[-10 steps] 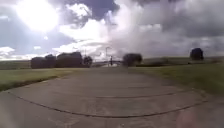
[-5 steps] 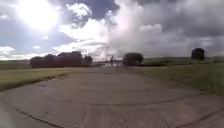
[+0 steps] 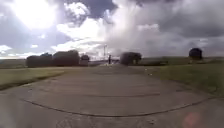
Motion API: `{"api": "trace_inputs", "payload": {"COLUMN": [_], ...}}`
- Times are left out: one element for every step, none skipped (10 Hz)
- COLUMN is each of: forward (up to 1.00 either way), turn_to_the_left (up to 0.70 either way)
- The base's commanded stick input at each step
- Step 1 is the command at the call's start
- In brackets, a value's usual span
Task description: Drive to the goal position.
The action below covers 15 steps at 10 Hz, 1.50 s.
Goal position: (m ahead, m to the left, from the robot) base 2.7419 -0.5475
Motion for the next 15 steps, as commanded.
{"api": "trace_inputs", "payload": {"forward": [0.7, 0.7, 0.7, 0.7, 0.7, 0.7, 0.7, 0.7, 0.7, 0.7, 0.7, 0.7, 0.7, 0.7, 0.7], "turn_to_the_left": [-0.03, -0.01, 0.0, 0.0, 0.0, 0.0, 0.0, 0.0, 0.0, 0.0, 0.0, 0.0, 0.0, 0.0, 0.0]}}
